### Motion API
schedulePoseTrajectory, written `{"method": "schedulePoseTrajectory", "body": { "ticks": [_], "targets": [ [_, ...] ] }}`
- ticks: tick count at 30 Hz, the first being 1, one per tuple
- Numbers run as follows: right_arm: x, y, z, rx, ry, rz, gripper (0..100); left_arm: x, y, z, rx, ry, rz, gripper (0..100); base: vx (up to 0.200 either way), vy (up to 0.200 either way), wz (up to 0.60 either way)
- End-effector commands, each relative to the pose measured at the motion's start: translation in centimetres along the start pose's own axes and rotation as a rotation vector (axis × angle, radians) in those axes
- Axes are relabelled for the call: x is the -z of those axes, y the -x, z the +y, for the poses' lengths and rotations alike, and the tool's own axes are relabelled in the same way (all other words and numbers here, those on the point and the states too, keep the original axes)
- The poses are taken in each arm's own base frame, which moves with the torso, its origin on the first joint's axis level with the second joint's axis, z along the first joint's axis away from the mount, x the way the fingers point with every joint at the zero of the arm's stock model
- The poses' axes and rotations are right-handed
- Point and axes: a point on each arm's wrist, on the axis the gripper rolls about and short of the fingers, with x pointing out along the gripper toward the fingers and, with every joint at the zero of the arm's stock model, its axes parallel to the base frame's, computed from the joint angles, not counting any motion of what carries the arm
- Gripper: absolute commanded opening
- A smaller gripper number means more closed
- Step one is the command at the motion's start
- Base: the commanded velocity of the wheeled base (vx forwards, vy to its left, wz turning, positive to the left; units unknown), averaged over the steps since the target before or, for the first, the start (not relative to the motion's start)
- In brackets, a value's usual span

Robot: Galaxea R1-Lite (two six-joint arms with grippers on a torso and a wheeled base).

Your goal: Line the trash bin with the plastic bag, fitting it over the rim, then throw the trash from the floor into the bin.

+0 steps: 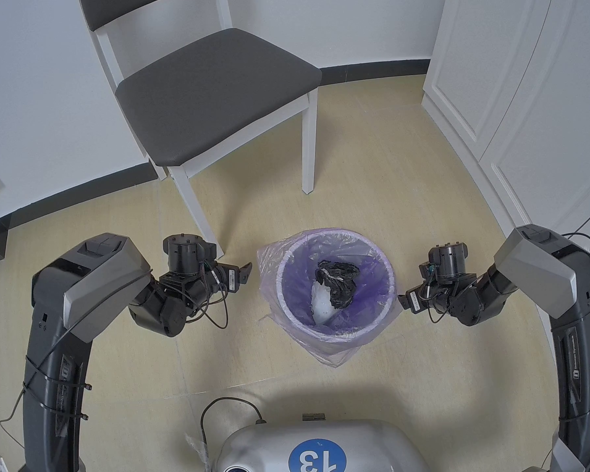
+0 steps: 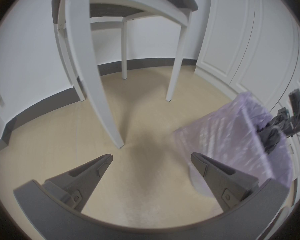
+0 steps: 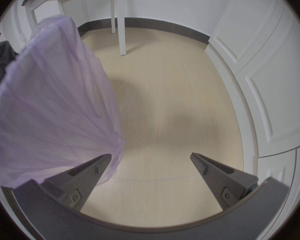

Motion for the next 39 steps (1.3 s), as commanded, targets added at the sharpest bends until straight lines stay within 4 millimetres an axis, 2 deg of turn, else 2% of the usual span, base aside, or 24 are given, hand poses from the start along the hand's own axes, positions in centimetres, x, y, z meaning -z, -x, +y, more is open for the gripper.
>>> {"method": "schedulePoseTrajectory", "body": {
  "ticks": [1, 9, 10, 13, 17, 21, 25, 31, 34, 37, 38, 39],
  "targets": [
    [-0.8, 1.9, -0.5, 0.006, -0.001, -0.019, 100, -0.2, 0.1, -1.3, 0.052, 0.017, -0.007, 100, 0.0, 0.0, 0.0],
    [-0.9, 2.0, -0.5, 0.008, -0.002, -0.021, 100, 2.1, -1.4, -1.8, 0.123, 0.029, 0.03, 100, 0.0, 0.0, 0.0],
    [-0.9, 2.0, -0.5, 0.008, -0.002, -0.021, 100, 3.0, -2.5, -1.7, 0.118, 0.031, 0.037, 100, 0.0, 0.0, 0.0],
    [-1.0, 2.1, -0.5, 0.007, 0.0, -0.023, 100, 4.5, -4.1, -1.5, 0.115, 0.031, 0.058, 100, 0.0, 0.0, 0.0],
    [-1.4, 2.4, -0.5, 0.007, 0.0, -0.034, 100, 5.5, -5.9, -1.5, 0.116, 0.032, 0.077, 100, 0.0, 0.0, 0.0],
    [-1.5, 2.5, -0.5, 0.012, -0.001, -0.035, 100, 5.4, -7.6, -1.5, 0.112, 0.029, 0.099, 100, 0.0, 0.0, 0.0],
    [-1.5, 2.9, -0.4, 0.019, 0.0, -0.034, 100, 5.0, -8.3, -1.6, 0.109, 0.026, 0.119, 100, 0.0, 0.0, 0.0],
    [-2.0, 3.9, -0.6, 0.02, -0.002, -0.043, 100, 5.2, -7.8, -2.0, 0.087, 0.021, 0.149, 100, 0.0, 0.0, 0.0],
    [-2.6, 5.1, -1.0, 0.024, -0.008, -0.059, 100, 3.4, -6.7, -1.8, 0.056, 0.037, 0.102, 100, 0.0, 0.0, 0.0],
    [-2.9, 6.5, -1.3, 0.025, -0.015, -0.077, 100, 1.1, -4.5, -1.5, 0.05, 0.08, 0.007, 100, 0.0, 0.0, 0.0],
    [-2.9, 6.5, -1.3, 0.025, -0.016, -0.077, 100, 0.9, -4.3, -1.5, 0.05, 0.083, 0.001, 100, 0.0, 0.0, 0.0],
    [-2.9, 7.3, -1.4, 0.027, -0.029, -0.089, 100, -0.3, -2.7, -1.5, 0.053, 0.112, -0.044, 100, 0.0, 0.0, 0.0]
  ]
}}
